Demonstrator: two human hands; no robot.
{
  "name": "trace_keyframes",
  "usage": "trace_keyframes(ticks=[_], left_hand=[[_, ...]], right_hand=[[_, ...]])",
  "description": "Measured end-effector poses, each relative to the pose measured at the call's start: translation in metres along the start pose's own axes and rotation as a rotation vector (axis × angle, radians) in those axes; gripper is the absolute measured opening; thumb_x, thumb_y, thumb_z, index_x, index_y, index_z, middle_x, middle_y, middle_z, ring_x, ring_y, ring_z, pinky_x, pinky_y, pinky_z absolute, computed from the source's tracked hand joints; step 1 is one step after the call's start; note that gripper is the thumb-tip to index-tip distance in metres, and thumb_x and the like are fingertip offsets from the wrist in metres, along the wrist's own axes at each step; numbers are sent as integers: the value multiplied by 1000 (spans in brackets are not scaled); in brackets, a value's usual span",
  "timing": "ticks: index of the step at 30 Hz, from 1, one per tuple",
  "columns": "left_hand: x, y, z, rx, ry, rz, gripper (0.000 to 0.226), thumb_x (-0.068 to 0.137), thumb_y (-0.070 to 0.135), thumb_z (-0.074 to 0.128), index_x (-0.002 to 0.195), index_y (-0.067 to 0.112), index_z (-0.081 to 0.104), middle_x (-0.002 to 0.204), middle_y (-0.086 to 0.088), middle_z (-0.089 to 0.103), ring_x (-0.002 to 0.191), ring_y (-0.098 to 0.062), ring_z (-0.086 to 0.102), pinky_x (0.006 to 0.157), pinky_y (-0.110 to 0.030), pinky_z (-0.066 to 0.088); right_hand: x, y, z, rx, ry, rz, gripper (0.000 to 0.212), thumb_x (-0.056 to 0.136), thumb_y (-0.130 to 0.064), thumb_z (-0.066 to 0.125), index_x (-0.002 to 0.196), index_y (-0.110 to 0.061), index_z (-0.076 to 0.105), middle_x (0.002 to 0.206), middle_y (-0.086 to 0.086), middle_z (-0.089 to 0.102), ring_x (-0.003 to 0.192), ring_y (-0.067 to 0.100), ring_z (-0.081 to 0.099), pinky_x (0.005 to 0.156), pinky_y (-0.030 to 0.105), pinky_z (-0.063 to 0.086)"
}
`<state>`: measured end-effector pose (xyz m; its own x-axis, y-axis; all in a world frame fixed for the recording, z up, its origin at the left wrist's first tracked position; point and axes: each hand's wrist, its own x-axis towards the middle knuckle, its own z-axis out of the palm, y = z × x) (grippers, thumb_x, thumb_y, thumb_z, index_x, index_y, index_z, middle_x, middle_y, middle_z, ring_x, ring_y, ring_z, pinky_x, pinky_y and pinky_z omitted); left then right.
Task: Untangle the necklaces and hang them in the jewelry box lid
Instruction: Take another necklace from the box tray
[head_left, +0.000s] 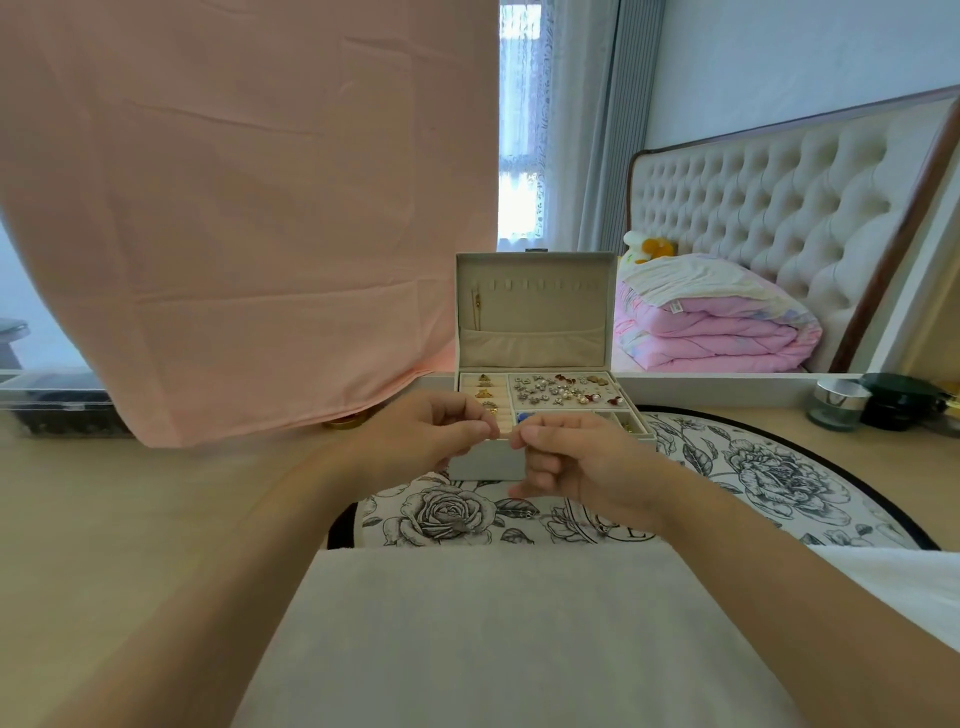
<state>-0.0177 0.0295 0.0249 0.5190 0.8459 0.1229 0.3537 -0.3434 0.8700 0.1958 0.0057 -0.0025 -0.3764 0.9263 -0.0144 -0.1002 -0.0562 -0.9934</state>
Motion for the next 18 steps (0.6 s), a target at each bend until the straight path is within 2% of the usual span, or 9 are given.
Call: trace_keyframes(ticks=[3, 5, 6, 8, 10, 12, 15, 18], left_hand=[[-4, 0, -11, -86, -108, -39, 24, 101, 24, 57, 86, 14, 73, 59, 5, 32, 51, -11, 29, 49, -21, 24], [-5, -2, -18, -220, -153, -34, 25, 97, 29, 58, 78, 18, 70, 62, 2, 26, 53, -14, 24, 50, -24, 19], [-5, -3, -21, -288, -151, -28, 25, 95, 31, 56, 76, 18, 66, 63, 1, 25, 53, -14, 25, 50, -25, 18], [-5, -5, -24, -432, -126, -25, 23, 92, 30, 53, 75, 17, 59, 64, 1, 27, 52, -15, 27, 50, -25, 19], [-5, -6, -24, -576, -108, -24, 22, 91, 30, 52, 75, 16, 55, 64, 2, 30, 52, -14, 30, 48, -24, 25], [-3, -6, -22, -730, -107, -4, 21, 92, 28, 53, 75, 16, 54, 65, 2, 31, 51, -12, 33, 47, -23, 30], [6, -1, -22, -962, -96, 50, 20, 95, 26, 54, 78, 15, 55, 65, 3, 32, 51, -10, 33, 46, -22, 32], [24, 13, -30, -1002, -11, 73, 22, 96, 23, 50, 78, 14, 57, 65, 2, 33, 53, -11, 36, 48, -21, 34]], right_hand=[[-3, -6, -3, 99, -66, -6, 28, 102, -16, 44, 80, -9, 59, 60, 3, 33, 55, 18, 38, 92, 55, 54], [-3, -9, -3, 160, -77, -12, 25, 98, -22, 48, 77, -13, 56, 61, 2, 29, 54, 17, 35, 74, 44, 57], [-3, -11, -3, 165, -68, -5, 23, 96, -25, 51, 76, -14, 55, 62, 1, 28, 52, 16, 33, 63, 37, 52], [-3, -16, -3, 90, -24, 14, 22, 93, -30, 52, 76, -16, 53, 62, -1, 28, 49, 13, 26, 47, 26, 34], [-2, -21, -4, -35, 17, -7, 23, 95, -33, 53, 78, -17, 54, 62, -3, 31, 49, 11, 22, 44, 24, 20], [0, -26, -4, -142, 25, -56, 27, 96, -35, 58, 76, -17, 55, 61, -3, 33, 49, 11, 22, 46, 25, 17], [5, -42, -2, -262, -2, -130, 25, 88, -37, 71, 73, -18, 64, 62, -1, 38, 49, 13, 28, 50, 28, 24], [14, -67, -6, -329, 66, -182, 21, 84, -36, 71, 82, -15, 71, 62, 0, 45, 50, 15, 35, 52, 30, 31]])
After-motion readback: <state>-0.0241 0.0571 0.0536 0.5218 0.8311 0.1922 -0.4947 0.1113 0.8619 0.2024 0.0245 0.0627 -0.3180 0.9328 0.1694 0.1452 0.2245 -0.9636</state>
